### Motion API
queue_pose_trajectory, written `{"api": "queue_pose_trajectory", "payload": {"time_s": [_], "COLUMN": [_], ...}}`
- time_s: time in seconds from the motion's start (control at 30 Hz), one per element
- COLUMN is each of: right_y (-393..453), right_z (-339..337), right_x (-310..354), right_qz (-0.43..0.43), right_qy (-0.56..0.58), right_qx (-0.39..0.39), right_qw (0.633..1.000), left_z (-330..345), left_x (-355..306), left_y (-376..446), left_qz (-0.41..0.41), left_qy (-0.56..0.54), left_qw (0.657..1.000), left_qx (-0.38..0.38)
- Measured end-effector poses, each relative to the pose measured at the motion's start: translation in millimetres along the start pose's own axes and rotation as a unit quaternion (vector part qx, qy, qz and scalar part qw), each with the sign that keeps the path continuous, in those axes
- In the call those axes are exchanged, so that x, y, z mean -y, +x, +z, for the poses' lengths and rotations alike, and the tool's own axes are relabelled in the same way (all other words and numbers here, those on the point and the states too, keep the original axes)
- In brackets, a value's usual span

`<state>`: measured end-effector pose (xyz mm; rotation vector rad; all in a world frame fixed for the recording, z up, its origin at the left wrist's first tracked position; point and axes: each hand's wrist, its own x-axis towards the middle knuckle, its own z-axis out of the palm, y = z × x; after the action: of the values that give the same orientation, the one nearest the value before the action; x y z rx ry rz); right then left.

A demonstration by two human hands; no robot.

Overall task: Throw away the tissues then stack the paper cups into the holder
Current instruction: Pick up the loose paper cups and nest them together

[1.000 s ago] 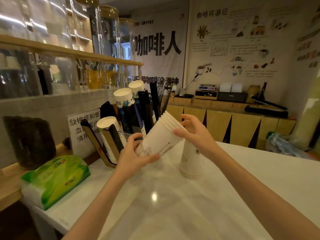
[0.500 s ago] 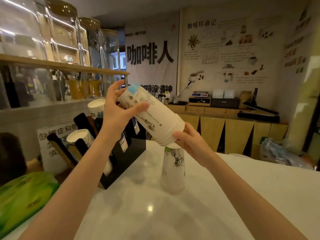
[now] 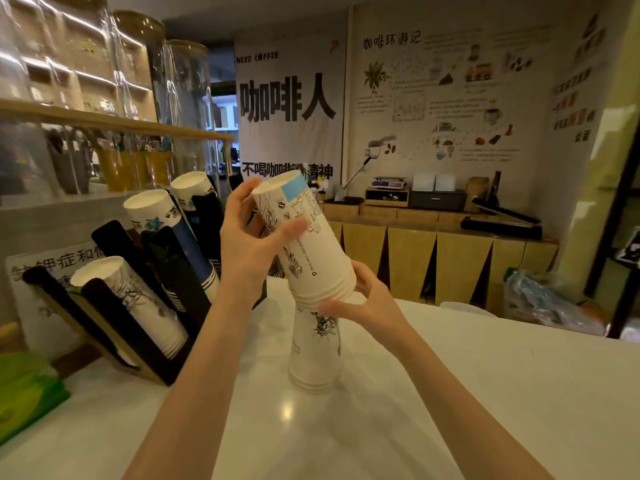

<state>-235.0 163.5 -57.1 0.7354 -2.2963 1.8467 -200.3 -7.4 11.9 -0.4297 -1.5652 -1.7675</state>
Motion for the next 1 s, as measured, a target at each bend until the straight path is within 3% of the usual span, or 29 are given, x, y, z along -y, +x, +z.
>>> {"api": "queue_pose_trajectory", "payload": {"time_s": [0.17, 0.33, 0.7, 0.9, 1.0], "right_y": [-2, 0, -10, -15, -14], "right_z": [10, 12, 15, 18, 19], "right_x": [-14, -30, -73, -83, -82], "right_qz": [0.004, 0.038, 0.136, 0.136, 0.129], "right_qy": [-0.033, -0.051, -0.168, -0.150, -0.141], "right_qx": [-0.006, -0.004, 0.121, 0.112, 0.122], "right_qw": [0.999, 0.998, 0.969, 0.973, 0.974], "left_z": [14, 16, 5, 0, -3], "left_x": [9, 26, 54, 59, 65], "left_y": [-12, -13, -16, -18, -20], "left_qz": [0.025, -0.009, -0.168, -0.199, -0.272], "left_qy": [0.073, 0.122, 0.267, 0.277, 0.272], "left_qw": [0.996, 0.991, 0.924, 0.913, 0.888], "left_qx": [0.033, 0.061, 0.215, 0.225, 0.252]}}
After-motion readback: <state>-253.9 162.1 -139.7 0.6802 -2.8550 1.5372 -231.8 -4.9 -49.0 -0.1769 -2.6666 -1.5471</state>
